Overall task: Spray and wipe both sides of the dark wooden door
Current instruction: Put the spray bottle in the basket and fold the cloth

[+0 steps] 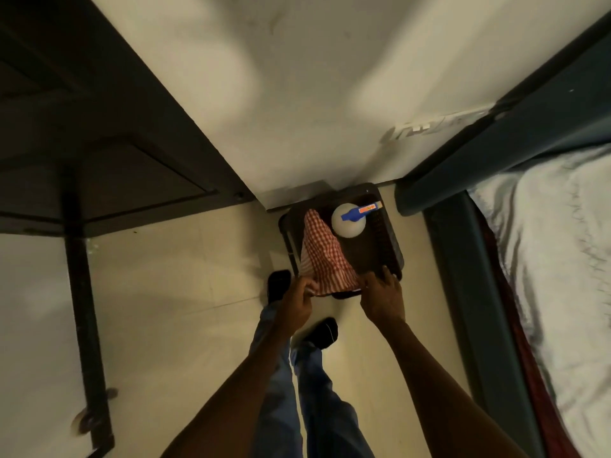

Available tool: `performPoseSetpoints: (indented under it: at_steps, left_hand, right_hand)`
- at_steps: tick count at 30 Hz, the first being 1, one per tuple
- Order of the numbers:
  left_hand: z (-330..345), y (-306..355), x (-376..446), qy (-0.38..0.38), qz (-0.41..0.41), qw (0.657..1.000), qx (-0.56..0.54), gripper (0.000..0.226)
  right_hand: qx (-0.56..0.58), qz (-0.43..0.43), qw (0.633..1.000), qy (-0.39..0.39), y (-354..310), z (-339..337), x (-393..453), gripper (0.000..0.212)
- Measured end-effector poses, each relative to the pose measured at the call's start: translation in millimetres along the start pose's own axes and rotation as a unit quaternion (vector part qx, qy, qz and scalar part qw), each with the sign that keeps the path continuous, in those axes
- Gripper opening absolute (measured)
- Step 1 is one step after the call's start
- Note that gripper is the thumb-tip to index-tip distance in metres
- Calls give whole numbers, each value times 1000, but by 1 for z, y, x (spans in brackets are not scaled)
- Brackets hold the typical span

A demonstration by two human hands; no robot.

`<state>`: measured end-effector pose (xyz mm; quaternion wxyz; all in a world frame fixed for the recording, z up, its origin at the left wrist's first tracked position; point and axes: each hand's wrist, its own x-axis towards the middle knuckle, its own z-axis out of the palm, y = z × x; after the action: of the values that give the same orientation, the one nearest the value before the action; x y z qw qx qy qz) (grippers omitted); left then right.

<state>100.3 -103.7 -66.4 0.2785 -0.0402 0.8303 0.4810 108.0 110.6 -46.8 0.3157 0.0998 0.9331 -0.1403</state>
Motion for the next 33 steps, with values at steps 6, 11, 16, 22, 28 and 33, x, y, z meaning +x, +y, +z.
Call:
performPoseSetpoints:
  at_steps: [6, 11, 16, 22, 28, 33]
  left_hand:
    - [-5, 1, 19, -75, -107, 991, 31, 31]
    - [-24, 30, 54, 31, -109, 993, 8, 24]
    - [-27, 60, 108, 45, -154, 987, -4, 37]
    - [-19, 66, 137, 95, -194, 975, 49, 29]
    - [-23, 71, 131, 136, -181, 972, 56, 23]
    - [-33, 81, 110, 75, -175, 982, 15, 31]
  right_hand:
    - [99, -22, 995, 4, -8, -2, 4, 18]
    - [103, -6, 994, 29, -34, 2, 7, 27]
    - [113, 64, 991, 13, -51, 25, 12, 37]
    - [122, 48, 990, 53, -57, 33, 5, 28]
    - [102, -60, 992, -32, -41, 25, 10, 30]
    - [212, -24, 976, 51, -26, 18, -8, 24]
